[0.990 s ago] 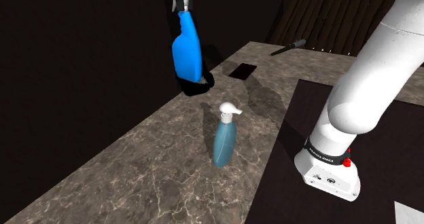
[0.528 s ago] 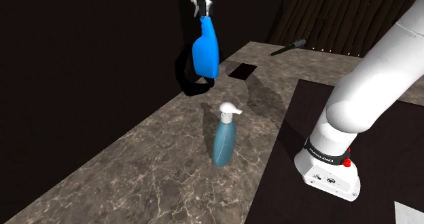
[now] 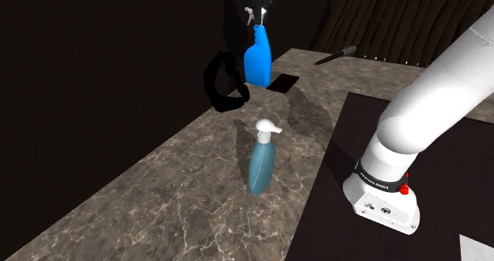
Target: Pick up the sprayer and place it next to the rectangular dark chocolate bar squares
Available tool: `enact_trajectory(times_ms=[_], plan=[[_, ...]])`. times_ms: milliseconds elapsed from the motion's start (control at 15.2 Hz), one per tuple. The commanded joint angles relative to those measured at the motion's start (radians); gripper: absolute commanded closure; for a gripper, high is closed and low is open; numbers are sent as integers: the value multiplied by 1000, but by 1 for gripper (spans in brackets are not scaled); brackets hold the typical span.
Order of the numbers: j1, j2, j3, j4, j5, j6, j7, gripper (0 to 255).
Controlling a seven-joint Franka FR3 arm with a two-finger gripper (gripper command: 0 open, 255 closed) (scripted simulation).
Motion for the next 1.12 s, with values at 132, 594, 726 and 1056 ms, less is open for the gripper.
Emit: enact_trajectory(times_ms=[132,594,726,1056], plan=[[-32,-12,-62,-63,-19,49,-97,255],[-91,22,-169,-102,-52,122,-258,255],[-108,42,-199,-103,-59,142,-303,255],[-150,108,-271,-84,-70,191,-416,255]])
